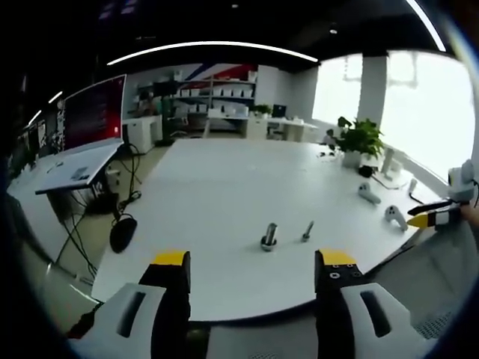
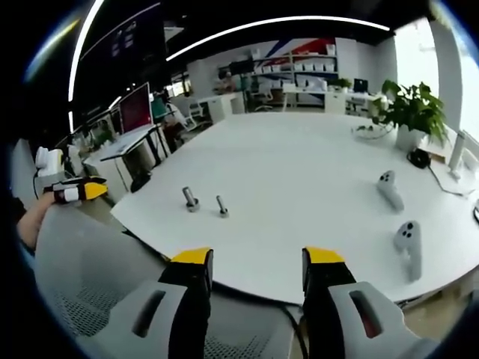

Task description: Place the washer onto the threaded stud by aligning its center hole with the stud, sliding it down to the base, and recovering from edge contact or off-axis alignment until the washer reaches the visible bottom stop.

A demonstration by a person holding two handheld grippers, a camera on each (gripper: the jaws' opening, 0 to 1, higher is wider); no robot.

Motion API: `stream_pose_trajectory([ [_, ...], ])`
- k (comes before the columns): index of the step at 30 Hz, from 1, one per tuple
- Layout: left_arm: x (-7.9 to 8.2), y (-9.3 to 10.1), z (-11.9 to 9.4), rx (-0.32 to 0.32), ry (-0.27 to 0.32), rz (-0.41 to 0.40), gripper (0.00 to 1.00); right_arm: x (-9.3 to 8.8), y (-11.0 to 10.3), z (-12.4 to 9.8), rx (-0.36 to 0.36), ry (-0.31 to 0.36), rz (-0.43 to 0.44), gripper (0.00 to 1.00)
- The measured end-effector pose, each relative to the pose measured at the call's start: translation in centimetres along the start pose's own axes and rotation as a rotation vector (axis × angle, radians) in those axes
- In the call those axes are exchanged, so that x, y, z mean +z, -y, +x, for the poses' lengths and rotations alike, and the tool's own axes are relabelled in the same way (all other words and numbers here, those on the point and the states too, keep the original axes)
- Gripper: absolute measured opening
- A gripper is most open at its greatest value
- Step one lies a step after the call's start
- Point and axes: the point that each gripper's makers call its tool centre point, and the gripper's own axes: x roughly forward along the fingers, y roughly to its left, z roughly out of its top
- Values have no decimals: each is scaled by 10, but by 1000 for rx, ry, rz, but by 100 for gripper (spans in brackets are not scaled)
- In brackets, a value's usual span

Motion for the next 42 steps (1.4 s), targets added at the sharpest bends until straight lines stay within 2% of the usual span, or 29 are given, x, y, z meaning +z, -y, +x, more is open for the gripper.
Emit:
stream_pose_trajectory([
  [42, -1, 0, 1, -3, -8, -5, 63, 1, 1, 1, 0, 8, 0, 47],
])
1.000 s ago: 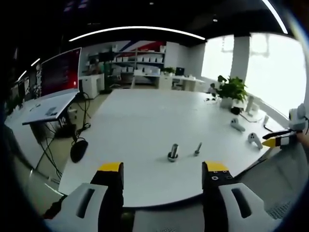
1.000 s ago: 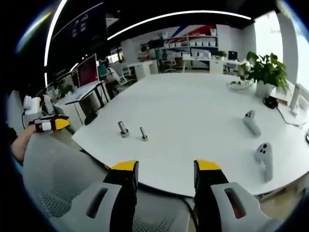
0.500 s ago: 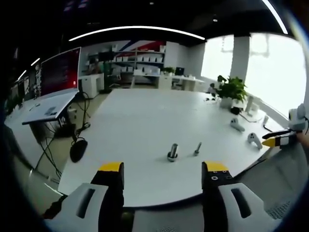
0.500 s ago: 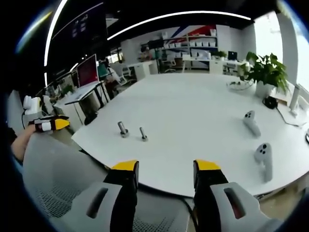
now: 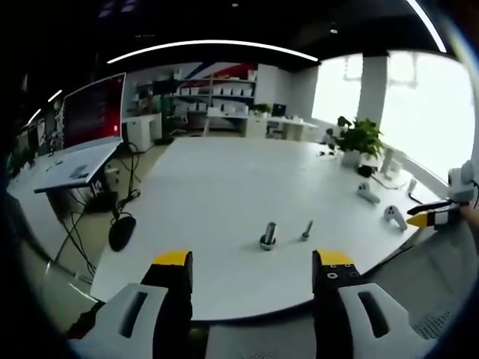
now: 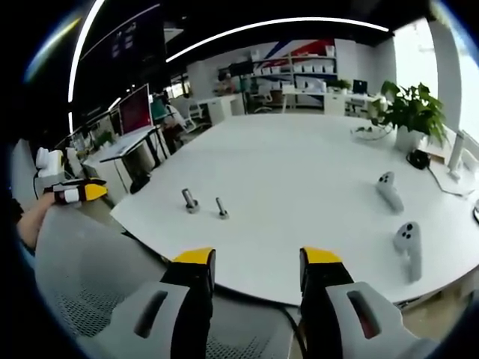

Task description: Place the washer onto the threaded stud by aligning its center hole with the stud, sliding it down to the base, and recovering from edge contact or off-axis alignment until the washer reaches the visible bottom stop.

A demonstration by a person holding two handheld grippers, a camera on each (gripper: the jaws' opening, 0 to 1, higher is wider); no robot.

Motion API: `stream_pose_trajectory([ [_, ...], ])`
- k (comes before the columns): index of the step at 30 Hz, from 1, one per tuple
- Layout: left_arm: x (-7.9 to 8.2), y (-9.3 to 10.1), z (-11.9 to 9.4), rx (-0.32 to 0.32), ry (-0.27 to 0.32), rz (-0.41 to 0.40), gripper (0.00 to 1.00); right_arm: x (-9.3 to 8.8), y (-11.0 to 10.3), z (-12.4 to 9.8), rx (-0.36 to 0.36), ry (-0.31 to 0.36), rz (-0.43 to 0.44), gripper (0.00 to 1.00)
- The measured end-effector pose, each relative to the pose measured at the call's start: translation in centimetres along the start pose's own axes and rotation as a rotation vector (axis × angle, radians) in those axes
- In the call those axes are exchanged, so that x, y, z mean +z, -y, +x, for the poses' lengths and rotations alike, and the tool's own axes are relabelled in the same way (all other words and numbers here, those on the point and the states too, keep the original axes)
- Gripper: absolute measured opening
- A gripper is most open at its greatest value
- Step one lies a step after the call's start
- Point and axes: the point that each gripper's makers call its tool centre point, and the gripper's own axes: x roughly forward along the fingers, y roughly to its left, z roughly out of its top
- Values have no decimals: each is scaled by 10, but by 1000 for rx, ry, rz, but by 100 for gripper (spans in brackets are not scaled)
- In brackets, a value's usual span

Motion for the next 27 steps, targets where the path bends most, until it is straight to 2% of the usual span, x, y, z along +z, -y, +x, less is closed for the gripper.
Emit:
stream_pose_trajectory([
  [27, -2, 0, 0, 0, -10, -7, 61, 0, 0, 0, 2, -6, -5, 46],
])
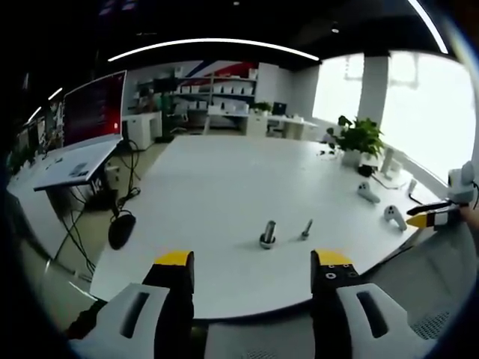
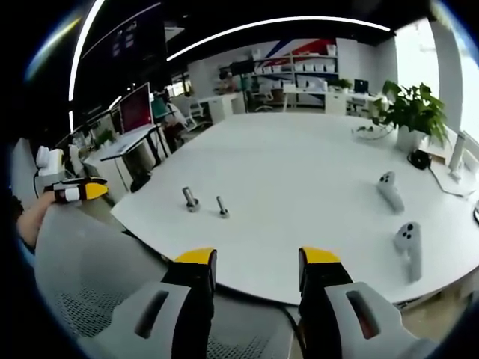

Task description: Place the washer onto the threaded stud by aligning its center hole with the stud, sliding it down to the base, and recovering from edge contact or off-axis alignment until the washer reaches the visible bottom stop.

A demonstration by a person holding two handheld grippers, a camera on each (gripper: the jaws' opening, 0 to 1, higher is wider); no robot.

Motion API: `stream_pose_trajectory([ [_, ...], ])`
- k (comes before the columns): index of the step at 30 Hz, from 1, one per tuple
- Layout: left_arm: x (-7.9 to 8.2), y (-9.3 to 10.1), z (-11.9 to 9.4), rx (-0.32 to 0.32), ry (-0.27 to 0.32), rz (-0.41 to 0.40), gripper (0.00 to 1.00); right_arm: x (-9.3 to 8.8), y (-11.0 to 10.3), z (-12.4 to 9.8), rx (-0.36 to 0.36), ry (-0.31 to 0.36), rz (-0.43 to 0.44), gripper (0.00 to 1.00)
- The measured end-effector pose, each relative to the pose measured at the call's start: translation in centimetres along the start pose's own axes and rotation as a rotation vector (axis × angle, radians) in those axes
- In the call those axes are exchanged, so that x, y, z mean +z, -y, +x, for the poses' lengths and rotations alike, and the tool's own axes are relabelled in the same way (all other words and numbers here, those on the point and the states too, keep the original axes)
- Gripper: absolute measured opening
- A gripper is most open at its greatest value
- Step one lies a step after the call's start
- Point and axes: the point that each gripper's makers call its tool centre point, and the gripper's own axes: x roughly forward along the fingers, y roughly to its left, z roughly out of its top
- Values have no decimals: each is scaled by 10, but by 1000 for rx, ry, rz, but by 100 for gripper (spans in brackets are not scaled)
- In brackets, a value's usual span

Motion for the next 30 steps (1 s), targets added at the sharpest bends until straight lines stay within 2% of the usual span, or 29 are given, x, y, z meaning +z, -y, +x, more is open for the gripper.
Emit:
stream_pose_trajectory([
  [30, 0, -1, 0, 5, 1, -3, 61, 2, 2, 0, -14, 16, -3, 49],
])
